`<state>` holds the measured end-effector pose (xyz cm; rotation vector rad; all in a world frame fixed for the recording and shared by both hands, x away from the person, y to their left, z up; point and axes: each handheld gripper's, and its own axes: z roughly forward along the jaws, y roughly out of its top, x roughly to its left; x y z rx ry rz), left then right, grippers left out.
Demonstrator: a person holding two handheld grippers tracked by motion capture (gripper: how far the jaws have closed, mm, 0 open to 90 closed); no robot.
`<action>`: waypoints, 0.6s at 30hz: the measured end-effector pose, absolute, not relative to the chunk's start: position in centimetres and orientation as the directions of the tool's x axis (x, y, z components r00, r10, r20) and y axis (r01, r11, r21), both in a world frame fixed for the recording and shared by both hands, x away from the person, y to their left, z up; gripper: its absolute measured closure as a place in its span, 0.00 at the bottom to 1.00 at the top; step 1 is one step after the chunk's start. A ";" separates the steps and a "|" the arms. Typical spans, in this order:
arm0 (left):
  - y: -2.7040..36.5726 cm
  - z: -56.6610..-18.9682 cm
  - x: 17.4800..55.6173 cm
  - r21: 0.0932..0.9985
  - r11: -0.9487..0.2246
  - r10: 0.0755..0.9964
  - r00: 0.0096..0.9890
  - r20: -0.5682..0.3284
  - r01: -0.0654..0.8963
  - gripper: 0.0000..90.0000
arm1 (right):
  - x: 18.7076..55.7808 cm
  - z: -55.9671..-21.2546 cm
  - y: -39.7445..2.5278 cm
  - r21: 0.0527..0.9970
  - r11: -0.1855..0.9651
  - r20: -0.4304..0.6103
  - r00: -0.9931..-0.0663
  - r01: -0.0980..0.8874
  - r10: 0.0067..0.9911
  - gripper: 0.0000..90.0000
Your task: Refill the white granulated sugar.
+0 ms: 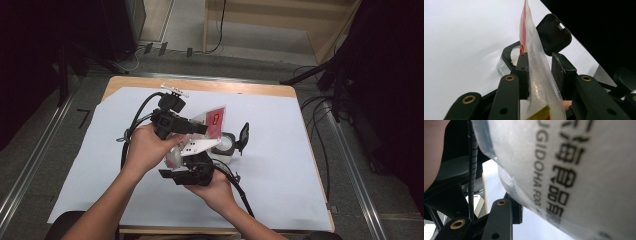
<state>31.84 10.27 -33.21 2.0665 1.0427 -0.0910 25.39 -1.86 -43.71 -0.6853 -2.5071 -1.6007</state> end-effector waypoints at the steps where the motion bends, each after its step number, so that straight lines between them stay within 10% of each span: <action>1: 10.3 -33.2 31.8 0.627 -0.337 0.646 0.657 -0.389 0.703 0.77 | 25.4 -43.7 -1.9 0.840 0.350 0.308 -0.896 0.414 0.320 0.69; 18: 10.2 -32.9 31.7 0.629 -0.333 0.645 0.656 -0.391 0.702 0.74 | 25.4 -43.5 -2.0 0.840 0.338 0.320 -0.891 0.425 0.322 0.70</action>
